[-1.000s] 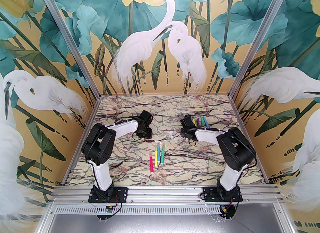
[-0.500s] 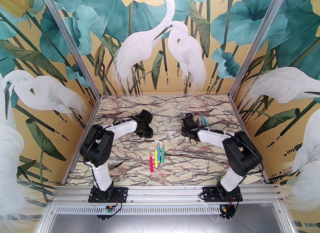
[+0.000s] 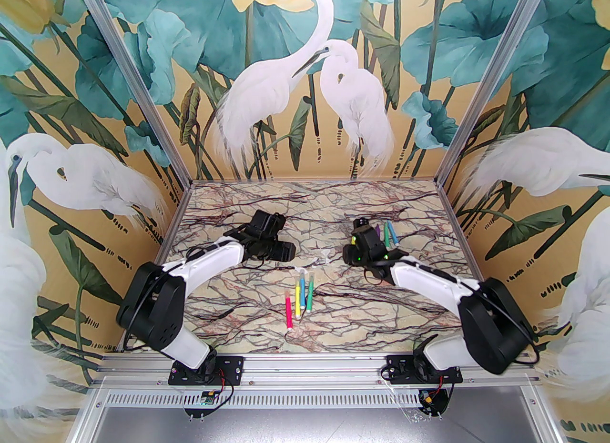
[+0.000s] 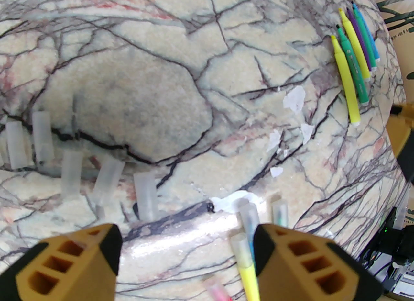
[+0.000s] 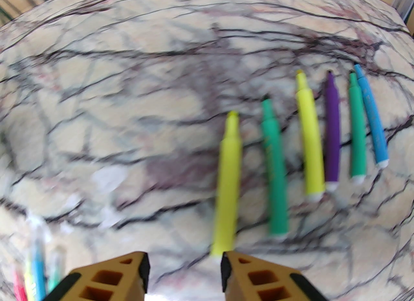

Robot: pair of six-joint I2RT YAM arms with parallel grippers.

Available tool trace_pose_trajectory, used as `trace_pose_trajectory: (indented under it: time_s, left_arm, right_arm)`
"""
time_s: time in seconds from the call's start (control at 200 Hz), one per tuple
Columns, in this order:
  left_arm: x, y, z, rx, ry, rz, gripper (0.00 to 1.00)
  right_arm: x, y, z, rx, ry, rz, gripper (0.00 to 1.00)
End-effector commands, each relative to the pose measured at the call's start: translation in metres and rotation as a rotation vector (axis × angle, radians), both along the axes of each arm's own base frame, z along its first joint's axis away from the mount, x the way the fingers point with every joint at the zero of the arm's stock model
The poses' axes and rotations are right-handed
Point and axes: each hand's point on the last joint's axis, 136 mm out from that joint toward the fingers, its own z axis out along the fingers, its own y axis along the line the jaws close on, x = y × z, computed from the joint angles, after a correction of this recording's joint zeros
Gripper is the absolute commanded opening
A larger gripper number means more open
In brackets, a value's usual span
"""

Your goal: Open the pen caps

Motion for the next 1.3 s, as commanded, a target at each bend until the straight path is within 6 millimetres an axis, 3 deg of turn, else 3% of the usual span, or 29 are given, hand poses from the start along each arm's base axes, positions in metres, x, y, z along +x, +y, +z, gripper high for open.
trace_pose_trajectory:
  time_s: [0.0, 0.2, 0.37, 0.575, 0.995, 1.296]
  left_arm:
    - [0.009, 0.005, 0.014, -0.044, -0.081, 0.026, 0.76]
    - [0.008, 0.019, 0.011, -0.049, -0.107, 0.064, 0.77]
    - [0.006, 0.032, 0.012, -0.051, -0.145, 0.109, 0.87]
    - [0.003, 0.048, 0.016, -0.055, -0.183, 0.150, 0.90]
    - [-0.001, 0.055, 0.010, -0.041, -0.181, 0.157, 0.91]
    - [-0.005, 0.058, 0.007, -0.026, -0.176, 0.154, 0.91]
  right_arm:
    - [-0.020, 0.009, 0.001, 0.020, 0.013, 0.002, 0.46]
    - [-0.047, 0.033, -0.004, 0.021, 0.051, 0.058, 0.48]
    - [-0.065, 0.051, -0.015, 0.008, 0.101, 0.104, 0.48]
    - [-0.082, 0.076, -0.027, 0.021, 0.144, 0.157, 0.49]
    - [-0.097, 0.126, -0.047, -0.011, 0.188, 0.256, 0.50]
    - [-0.103, 0.130, -0.057, -0.019, 0.215, 0.256, 0.48]
